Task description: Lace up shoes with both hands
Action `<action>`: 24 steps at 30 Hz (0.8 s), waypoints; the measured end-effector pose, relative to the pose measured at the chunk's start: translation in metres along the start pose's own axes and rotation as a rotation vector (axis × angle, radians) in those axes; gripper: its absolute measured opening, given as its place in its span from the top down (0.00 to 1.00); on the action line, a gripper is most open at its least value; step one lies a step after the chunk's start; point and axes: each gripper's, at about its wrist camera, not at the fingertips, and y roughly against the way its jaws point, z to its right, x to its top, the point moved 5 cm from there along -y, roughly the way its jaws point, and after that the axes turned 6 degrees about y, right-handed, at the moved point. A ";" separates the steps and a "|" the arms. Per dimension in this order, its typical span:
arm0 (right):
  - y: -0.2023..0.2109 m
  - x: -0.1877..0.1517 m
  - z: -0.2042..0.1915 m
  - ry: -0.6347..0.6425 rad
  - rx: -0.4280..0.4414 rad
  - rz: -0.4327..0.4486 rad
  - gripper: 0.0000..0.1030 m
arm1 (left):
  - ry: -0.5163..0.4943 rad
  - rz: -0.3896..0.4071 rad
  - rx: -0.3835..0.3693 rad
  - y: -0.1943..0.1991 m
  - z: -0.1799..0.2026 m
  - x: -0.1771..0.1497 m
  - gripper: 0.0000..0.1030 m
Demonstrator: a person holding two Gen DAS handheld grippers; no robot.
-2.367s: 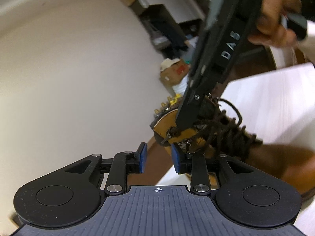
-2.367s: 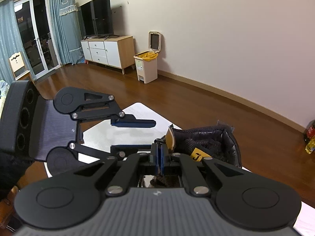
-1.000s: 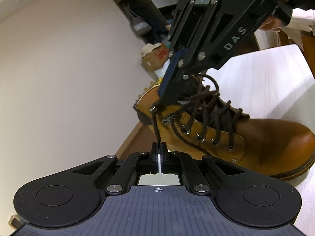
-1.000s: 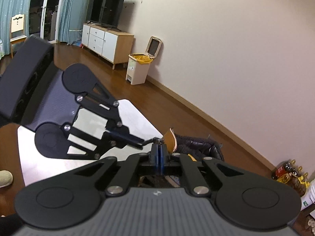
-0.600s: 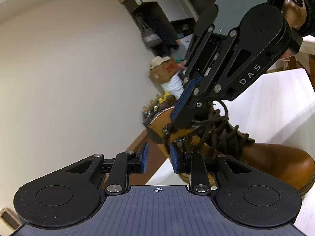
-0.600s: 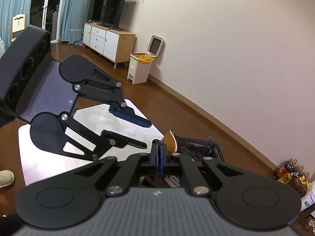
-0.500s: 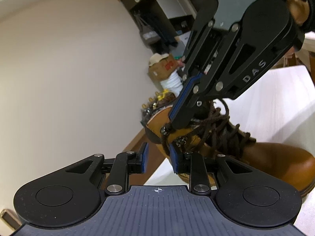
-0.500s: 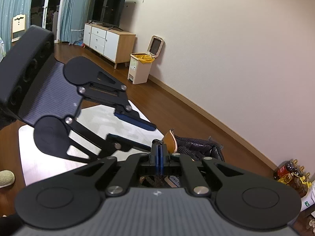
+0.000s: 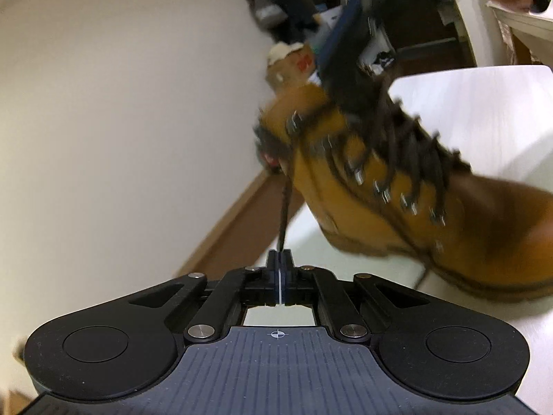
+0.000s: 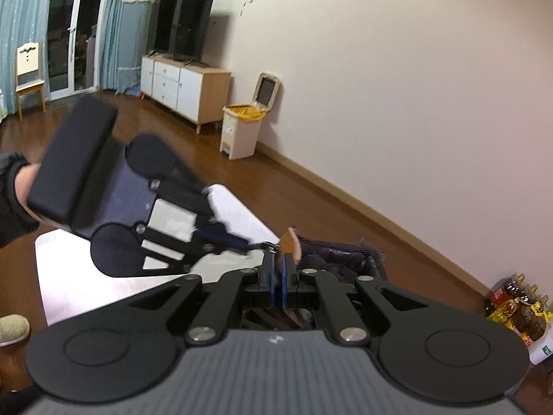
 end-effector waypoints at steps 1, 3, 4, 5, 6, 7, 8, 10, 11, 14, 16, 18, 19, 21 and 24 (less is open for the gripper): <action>0.002 -0.001 0.003 -0.015 -0.009 0.010 0.95 | 0.012 -0.003 -0.014 0.000 0.002 -0.004 1.00; 0.008 -0.005 0.009 -0.058 -0.021 0.029 0.95 | 0.044 0.004 -0.042 0.003 0.004 -0.009 1.00; 0.011 -0.009 0.013 -0.085 -0.025 0.039 0.95 | 0.061 0.013 -0.052 0.005 0.004 -0.009 1.00; 0.014 -0.012 0.016 -0.110 -0.027 0.045 0.95 | 0.078 0.022 -0.063 0.007 0.005 -0.009 1.00; 0.015 -0.017 0.017 -0.124 -0.021 0.038 0.95 | 0.095 0.031 -0.073 0.009 0.005 -0.009 0.98; 0.016 -0.021 0.018 -0.139 -0.016 0.031 0.95 | 0.114 0.048 -0.083 0.014 0.004 -0.006 0.94; 0.016 -0.026 0.019 -0.153 -0.012 0.024 0.95 | 0.133 0.067 -0.093 0.018 0.003 -0.003 0.94; 0.013 -0.035 0.020 -0.174 -0.016 0.009 0.95 | 0.168 0.119 -0.108 0.030 0.000 0.006 0.92; 0.012 -0.040 0.021 -0.184 -0.017 0.002 0.94 | 0.168 0.136 -0.106 0.027 0.004 0.010 0.91; 0.013 -0.052 0.021 -0.215 -0.015 -0.008 0.86 | 0.149 0.164 -0.087 0.024 0.009 0.021 0.76; 0.012 -0.061 0.013 -0.148 -0.052 -0.024 0.86 | 0.137 0.172 -0.073 0.025 0.009 0.025 0.73; 0.010 -0.065 0.006 -0.080 -0.090 -0.039 0.86 | 0.129 0.186 -0.070 0.016 0.009 0.027 0.72; 0.008 -0.065 0.003 -0.045 -0.109 -0.046 0.86 | 0.125 0.193 -0.069 0.012 0.010 0.028 0.72; 0.007 -0.065 -0.003 0.021 -0.139 -0.052 0.86 | 0.121 0.210 -0.069 0.007 0.013 0.034 0.72; 0.003 -0.062 -0.010 0.147 -0.192 -0.045 0.86 | 0.099 0.232 -0.074 0.003 0.018 0.047 0.71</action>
